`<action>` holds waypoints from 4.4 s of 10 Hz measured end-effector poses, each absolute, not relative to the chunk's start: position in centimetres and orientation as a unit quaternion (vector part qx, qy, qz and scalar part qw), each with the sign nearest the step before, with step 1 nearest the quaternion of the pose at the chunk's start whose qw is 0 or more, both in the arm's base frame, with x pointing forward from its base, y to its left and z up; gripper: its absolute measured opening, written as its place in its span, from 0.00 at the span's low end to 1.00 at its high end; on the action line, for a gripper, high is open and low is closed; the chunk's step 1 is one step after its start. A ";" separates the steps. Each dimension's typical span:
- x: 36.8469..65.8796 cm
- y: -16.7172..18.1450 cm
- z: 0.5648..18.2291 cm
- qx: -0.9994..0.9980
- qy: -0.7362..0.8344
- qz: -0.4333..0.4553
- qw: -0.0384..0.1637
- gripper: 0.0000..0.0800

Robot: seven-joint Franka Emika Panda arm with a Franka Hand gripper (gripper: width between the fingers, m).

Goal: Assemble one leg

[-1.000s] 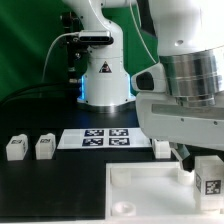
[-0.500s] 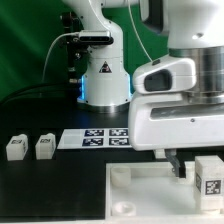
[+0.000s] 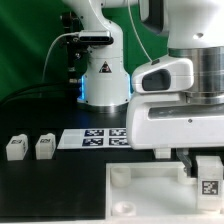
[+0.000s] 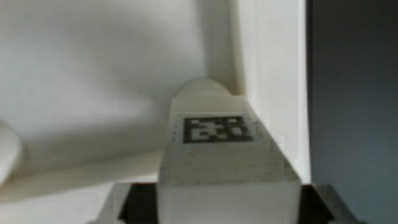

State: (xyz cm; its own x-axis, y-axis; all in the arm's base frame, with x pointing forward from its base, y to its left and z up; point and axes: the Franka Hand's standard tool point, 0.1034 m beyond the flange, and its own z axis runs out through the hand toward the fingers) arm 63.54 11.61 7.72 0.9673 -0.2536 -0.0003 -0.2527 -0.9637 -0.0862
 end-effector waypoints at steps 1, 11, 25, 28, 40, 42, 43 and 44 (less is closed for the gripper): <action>63.6 11.5 7.7 -0.977 0.207 -0.002 0.043 0.36; 63.2 12.2 7.5 -0.693 0.714 0.070 0.073 0.66; 63.1 11.7 7.1 -0.988 0.146 -0.004 0.045 0.37; 63.3 11.4 7.3 -0.911 0.407 0.005 0.057 0.37; 61.9 11.9 6.4 -0.765 0.635 0.081 0.070 0.72; 61.3 11.1 5.8 -0.841 0.533 0.062 0.075 0.81; 61.3 11.2 5.8 -0.855 0.510 0.060 0.077 0.81; 61.4 11.1 5.8 -0.885 0.455 0.055 0.081 0.81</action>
Offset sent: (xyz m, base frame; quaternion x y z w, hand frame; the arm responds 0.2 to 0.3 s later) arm 0.0173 0.0246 0.0147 0.0850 -0.0604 0.5635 0.8195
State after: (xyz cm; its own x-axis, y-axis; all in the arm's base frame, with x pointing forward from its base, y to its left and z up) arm 61.37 11.15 5.84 0.5796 -0.7969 -0.1701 -0.8145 -0.5726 -0.0930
